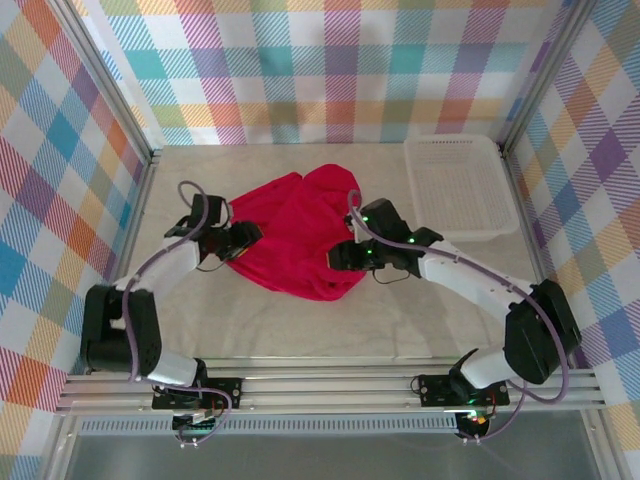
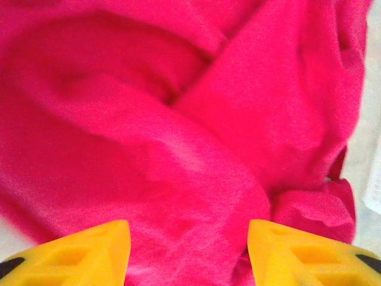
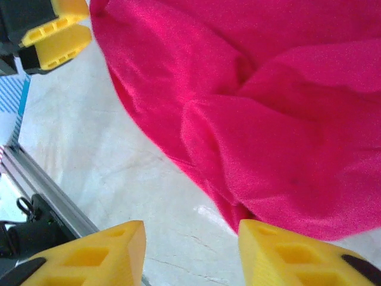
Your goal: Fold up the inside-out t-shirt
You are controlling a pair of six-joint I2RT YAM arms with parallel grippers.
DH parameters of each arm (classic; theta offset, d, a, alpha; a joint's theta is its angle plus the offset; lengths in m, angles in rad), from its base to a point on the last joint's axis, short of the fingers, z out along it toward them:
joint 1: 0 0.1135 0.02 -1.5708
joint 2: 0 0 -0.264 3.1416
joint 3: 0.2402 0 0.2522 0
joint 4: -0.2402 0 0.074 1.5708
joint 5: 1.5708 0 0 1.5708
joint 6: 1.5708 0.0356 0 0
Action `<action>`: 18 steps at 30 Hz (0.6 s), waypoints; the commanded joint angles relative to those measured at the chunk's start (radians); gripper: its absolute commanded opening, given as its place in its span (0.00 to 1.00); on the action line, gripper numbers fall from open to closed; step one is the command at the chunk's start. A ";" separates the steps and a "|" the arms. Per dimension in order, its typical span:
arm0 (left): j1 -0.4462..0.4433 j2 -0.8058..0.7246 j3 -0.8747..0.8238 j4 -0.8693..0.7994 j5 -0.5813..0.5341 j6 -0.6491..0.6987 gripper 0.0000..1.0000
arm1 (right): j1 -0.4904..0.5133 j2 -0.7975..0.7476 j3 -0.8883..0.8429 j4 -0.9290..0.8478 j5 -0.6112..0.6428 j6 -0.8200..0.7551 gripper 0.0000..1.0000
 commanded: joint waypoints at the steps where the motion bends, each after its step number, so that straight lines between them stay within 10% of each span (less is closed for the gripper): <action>1: 0.033 -0.079 -0.044 -0.103 -0.155 0.024 0.57 | 0.070 0.111 0.080 -0.102 0.077 -0.031 0.49; 6: 0.068 -0.072 -0.081 -0.085 -0.165 0.028 0.59 | 0.130 0.248 0.182 -0.119 0.216 -0.112 0.64; 18: 0.075 0.209 -0.049 0.101 -0.122 -0.004 0.60 | 0.197 0.530 0.414 -0.187 0.346 -0.193 0.65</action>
